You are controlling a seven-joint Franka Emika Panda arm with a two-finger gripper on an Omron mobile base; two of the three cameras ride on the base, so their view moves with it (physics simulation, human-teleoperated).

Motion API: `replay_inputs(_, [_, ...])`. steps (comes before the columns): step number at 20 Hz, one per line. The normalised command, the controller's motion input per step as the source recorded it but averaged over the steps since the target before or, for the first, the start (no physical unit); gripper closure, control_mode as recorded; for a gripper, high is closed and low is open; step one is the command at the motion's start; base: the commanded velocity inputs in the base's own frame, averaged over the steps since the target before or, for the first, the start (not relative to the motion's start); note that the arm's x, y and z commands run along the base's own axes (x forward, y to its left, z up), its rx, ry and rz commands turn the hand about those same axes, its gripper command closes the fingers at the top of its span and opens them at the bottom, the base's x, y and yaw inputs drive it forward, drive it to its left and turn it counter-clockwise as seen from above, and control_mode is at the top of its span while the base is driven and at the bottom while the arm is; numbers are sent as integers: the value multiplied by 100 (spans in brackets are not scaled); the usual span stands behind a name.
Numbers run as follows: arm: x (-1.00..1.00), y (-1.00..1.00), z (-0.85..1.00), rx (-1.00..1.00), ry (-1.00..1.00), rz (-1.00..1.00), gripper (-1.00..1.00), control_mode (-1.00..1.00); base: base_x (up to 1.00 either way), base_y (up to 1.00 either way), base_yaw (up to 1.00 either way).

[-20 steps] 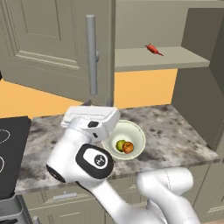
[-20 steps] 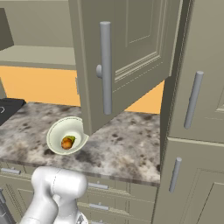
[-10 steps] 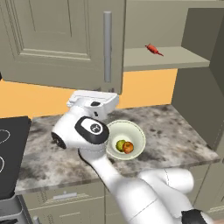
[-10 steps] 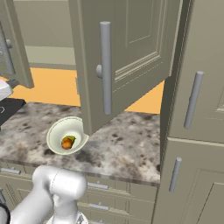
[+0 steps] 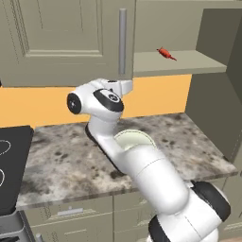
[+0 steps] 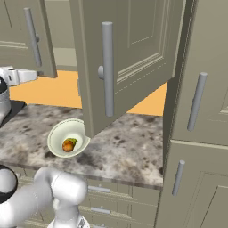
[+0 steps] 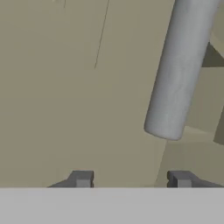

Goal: Open the cabinet. Pick the pear and peach from the cabinet and place them into the bowl. Then close the cabinet.

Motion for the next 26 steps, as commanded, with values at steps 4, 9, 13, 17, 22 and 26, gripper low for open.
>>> replay_inputs(4, [100, -17, -14, 1, 16, 0, -100, -100, 0, 0, 0])
replay_inputs(9, [26, -11, -24, 4, 7, 4, -100, -100, 0, 0, 0])
replay_inputs(13, [-100, -5, -11, 13, 1, 1, -100, -100, 0, 0, 0])
replay_inputs(17, [-100, -58, 4, 26, 0, 0, -100, -100, 0, 0, 0])
replay_inputs(22, [-100, -100, 0, 27, -4, 0, -100, -100, 0, 0, 0])
replay_inputs(26, [-100, -100, 0, 19, -19, 2, -100, -100, 0, 0, 0])
